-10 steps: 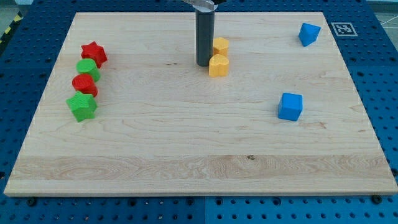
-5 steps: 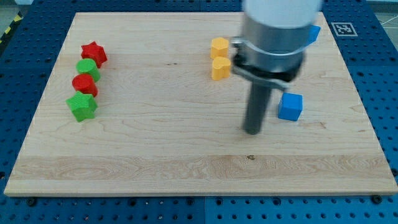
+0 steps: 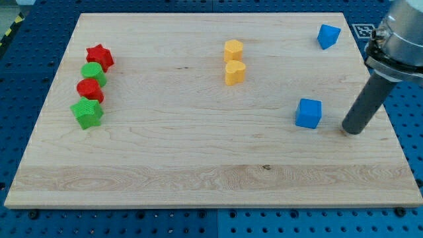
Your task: Slide the blue cube towards left
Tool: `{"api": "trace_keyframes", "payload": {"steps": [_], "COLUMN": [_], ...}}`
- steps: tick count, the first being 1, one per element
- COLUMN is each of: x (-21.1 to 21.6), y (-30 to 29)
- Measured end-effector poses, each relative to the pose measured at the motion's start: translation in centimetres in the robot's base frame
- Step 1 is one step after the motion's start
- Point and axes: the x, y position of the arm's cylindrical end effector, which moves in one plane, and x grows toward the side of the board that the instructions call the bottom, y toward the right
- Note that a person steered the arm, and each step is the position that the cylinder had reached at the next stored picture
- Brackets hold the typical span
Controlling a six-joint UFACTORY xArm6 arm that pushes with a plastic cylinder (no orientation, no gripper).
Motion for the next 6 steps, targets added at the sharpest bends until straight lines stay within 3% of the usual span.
{"api": "trace_keyframes", "payload": {"steps": [6], "x": [-0.2], "y": [-10.5]}}
